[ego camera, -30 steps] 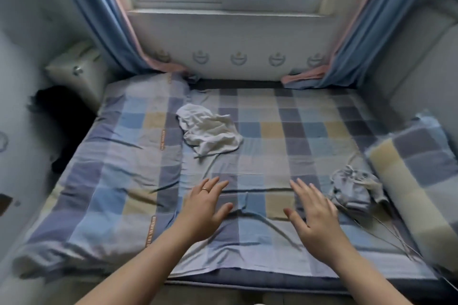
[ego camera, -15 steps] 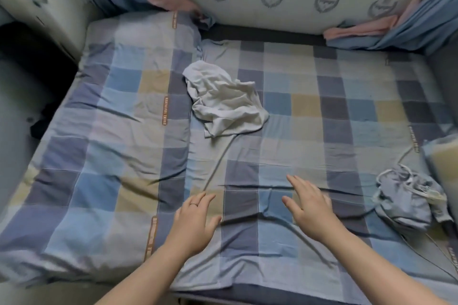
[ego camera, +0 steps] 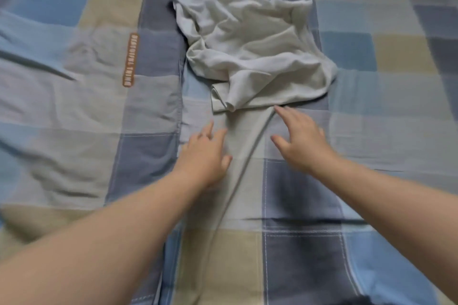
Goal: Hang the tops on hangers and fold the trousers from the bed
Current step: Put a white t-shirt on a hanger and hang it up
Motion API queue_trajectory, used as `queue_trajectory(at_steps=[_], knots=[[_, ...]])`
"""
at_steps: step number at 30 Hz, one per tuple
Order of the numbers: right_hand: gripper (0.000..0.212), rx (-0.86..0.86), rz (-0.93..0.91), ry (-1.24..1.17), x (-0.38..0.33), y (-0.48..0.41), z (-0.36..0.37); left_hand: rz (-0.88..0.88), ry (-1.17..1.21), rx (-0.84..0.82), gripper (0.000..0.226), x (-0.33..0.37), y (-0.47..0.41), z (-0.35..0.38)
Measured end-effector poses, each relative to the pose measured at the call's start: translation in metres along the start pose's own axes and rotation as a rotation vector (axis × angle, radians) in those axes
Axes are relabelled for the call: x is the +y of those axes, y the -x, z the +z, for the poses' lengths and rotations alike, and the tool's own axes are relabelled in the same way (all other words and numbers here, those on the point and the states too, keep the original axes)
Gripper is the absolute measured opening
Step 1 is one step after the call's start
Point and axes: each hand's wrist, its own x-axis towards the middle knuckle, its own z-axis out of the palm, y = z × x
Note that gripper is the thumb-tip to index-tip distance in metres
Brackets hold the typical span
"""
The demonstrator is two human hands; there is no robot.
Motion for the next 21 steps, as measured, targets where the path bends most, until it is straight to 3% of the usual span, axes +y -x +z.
queue_trajectory(at_steps=[4, 6, 9, 11, 15, 21], knots=[[0.071, 0.06, -0.076, 0.082, -0.006, -0.061, 0.024, -0.004, 0.085, 0.176, 0.08, -0.005, -0.07, 0.005], [0.069, 0.041, -0.076, 0.114, -0.004, -0.083, 0.034, -0.02, 0.131, 0.219, 0.065, -0.007, -0.094, 0.012], [0.05, 0.08, -0.044, 0.184, 0.005, -0.097, 0.044, -0.066, 0.096, 0.362, 0.026, -0.004, -0.107, 0.027], [0.032, 0.171, -0.068, 0.244, 0.004, -0.102, 0.046, -0.124, 0.108, 0.429, 0.02, 0.0, -0.111, 0.029], [0.022, 0.224, -0.012, 0.276, -0.004, -0.107, 0.04, -0.148, 0.109, 0.352, 0.028, 0.008, -0.104, 0.016], [0.019, 0.096, -0.01, 0.136, 0.001, -0.027, 0.016, -0.025, 0.012, 0.108, 0.018, 0.019, -0.021, 0.017]])
